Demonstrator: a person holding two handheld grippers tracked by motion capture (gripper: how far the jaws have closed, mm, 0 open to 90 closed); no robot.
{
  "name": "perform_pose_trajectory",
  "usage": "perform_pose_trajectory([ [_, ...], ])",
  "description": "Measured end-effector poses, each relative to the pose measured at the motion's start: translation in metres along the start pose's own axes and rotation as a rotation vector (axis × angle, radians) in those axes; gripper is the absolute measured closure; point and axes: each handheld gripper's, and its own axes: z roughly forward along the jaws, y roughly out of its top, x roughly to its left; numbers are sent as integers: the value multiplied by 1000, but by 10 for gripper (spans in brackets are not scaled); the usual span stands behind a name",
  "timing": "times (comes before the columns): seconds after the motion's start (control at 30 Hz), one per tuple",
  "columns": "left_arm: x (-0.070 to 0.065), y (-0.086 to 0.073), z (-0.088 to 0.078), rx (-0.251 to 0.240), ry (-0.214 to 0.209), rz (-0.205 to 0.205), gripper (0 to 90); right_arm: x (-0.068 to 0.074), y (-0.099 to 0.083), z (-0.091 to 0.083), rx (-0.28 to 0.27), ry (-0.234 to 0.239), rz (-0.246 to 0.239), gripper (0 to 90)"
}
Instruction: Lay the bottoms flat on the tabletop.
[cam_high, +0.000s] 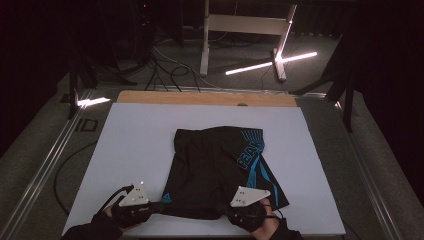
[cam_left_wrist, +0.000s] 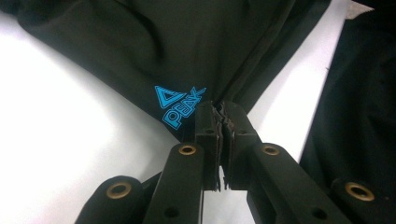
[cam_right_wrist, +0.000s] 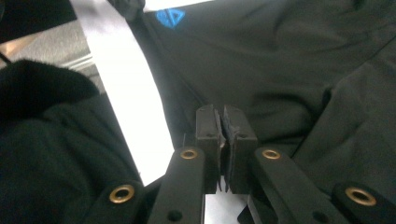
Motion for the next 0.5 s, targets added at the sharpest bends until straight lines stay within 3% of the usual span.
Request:
perform_pose_trajectory([
  [0.23,-4,-7,3,39,-44,13,863,7,-15,4,56,24,12,861],
  [0.5,-4,-10,7,80,-77,24,858,12,-21,6,76,34,12,856],
])
